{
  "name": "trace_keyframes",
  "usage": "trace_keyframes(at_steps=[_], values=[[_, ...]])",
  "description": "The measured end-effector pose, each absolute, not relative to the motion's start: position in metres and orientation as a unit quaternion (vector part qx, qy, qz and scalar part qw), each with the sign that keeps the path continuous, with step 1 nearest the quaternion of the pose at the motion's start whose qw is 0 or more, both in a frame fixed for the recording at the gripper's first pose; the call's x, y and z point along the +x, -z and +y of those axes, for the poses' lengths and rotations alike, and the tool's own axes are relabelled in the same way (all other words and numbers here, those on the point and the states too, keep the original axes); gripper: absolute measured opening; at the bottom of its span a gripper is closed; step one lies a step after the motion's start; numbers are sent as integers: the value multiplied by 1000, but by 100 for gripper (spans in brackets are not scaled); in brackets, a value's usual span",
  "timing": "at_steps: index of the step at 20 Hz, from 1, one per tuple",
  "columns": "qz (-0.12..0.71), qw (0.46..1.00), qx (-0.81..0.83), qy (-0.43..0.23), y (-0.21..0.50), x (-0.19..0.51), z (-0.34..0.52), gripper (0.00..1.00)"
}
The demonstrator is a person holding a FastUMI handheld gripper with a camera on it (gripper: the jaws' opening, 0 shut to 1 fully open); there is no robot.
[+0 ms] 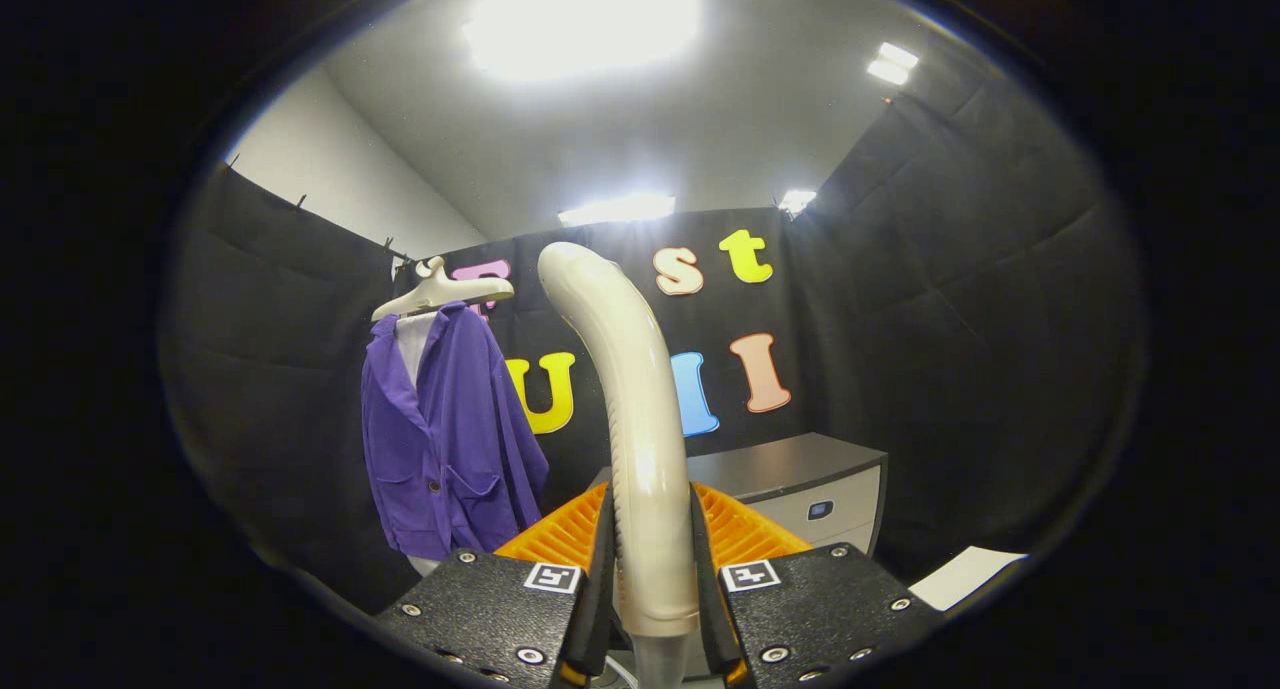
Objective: Iron the clothes twice with a garment steamer, once on the left side and once on the right side.
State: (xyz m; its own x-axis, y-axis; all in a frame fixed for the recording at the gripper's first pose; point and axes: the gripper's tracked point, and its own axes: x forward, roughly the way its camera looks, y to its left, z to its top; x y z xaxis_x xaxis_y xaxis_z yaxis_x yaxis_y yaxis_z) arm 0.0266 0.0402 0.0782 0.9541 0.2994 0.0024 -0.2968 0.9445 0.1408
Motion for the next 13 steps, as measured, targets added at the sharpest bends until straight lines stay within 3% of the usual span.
trace_keyframes(at_steps=[13], values=[[9, 983, 71, -170, -83, 35, 63, 37]])
